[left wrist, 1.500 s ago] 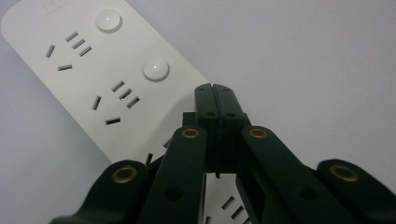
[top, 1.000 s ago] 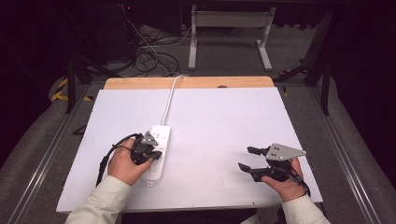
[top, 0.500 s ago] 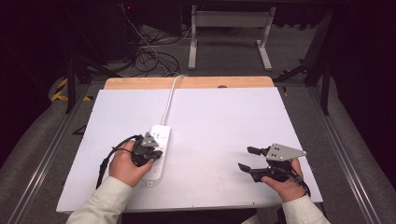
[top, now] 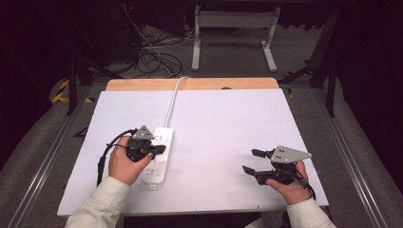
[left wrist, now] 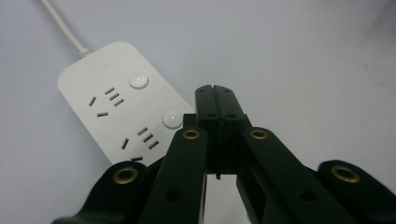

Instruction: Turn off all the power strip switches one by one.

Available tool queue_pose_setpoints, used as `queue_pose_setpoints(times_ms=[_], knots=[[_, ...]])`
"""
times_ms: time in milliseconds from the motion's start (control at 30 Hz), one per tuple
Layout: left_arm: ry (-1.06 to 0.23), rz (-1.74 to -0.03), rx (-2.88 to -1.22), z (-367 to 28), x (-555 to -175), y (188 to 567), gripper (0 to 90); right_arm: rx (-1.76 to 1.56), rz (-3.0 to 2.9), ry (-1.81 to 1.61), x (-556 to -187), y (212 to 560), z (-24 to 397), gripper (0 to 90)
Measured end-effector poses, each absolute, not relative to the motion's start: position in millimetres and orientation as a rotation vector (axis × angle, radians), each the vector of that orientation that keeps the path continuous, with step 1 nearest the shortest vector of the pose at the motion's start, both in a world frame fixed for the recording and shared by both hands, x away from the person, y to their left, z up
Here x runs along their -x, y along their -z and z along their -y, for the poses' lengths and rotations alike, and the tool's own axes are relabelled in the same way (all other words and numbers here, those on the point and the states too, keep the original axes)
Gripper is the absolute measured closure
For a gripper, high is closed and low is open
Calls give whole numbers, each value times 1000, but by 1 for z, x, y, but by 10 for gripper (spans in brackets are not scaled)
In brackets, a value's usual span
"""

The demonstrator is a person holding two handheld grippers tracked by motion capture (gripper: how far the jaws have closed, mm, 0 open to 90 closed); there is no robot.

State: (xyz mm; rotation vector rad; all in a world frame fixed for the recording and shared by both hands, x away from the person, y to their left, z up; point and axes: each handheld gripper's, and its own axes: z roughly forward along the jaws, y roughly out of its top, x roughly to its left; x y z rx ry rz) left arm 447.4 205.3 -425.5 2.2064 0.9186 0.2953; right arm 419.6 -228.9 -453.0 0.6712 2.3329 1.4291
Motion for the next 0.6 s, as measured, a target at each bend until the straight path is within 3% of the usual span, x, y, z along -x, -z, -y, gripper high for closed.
queue_pose_setpoints(times_ms=[600], knots=[[-293,-977,-2238,-203,-471,444,900,-669,-2334,-1428,-420,453,230,314]])
